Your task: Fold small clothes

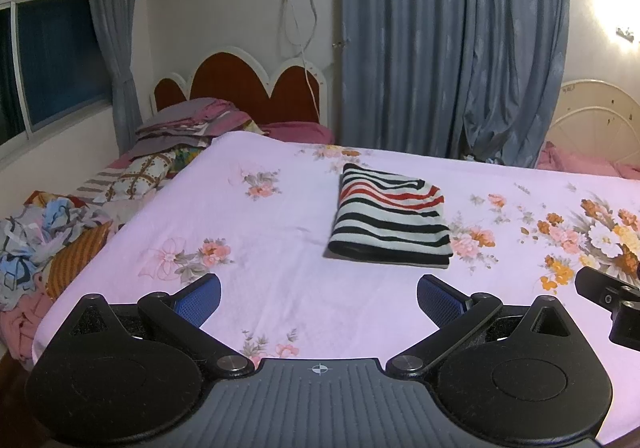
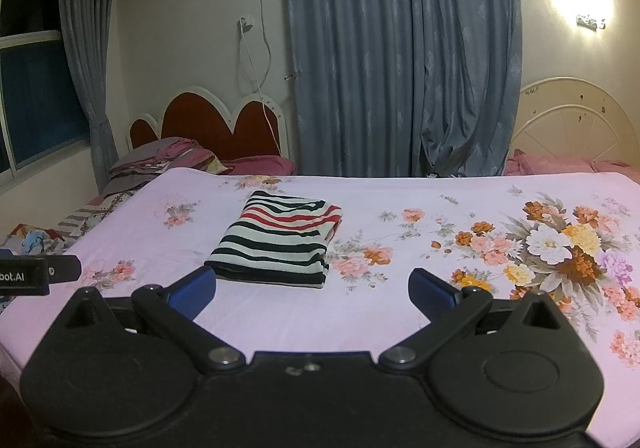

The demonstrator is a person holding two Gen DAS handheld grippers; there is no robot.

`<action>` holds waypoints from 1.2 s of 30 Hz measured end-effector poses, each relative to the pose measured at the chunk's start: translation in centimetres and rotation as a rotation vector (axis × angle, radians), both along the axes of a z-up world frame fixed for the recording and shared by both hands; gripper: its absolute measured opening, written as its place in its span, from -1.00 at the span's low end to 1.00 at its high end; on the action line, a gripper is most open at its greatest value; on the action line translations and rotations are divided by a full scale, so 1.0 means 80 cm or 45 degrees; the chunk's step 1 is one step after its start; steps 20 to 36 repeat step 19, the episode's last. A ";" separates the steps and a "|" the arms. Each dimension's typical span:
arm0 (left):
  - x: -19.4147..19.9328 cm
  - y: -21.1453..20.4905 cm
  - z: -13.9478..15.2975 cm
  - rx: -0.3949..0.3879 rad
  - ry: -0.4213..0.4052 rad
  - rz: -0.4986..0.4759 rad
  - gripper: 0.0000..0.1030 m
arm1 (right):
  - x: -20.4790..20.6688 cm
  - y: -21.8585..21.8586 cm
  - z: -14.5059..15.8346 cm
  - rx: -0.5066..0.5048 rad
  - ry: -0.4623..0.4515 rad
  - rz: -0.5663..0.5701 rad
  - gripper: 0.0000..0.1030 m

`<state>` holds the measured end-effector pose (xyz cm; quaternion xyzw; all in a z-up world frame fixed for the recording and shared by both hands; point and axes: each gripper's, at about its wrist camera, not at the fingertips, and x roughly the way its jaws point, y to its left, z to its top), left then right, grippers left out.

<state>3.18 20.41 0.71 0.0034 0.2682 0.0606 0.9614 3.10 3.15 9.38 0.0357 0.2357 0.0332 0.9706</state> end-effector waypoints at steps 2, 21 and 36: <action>0.002 0.000 -0.001 0.000 0.003 -0.001 1.00 | 0.003 0.001 -0.002 0.000 0.006 0.000 0.98; 0.082 0.007 -0.049 -0.033 0.091 -0.056 1.00 | 0.043 -0.007 -0.032 -0.007 0.114 -0.045 0.98; 0.082 0.007 -0.049 -0.033 0.091 -0.056 1.00 | 0.043 -0.007 -0.032 -0.007 0.114 -0.045 0.98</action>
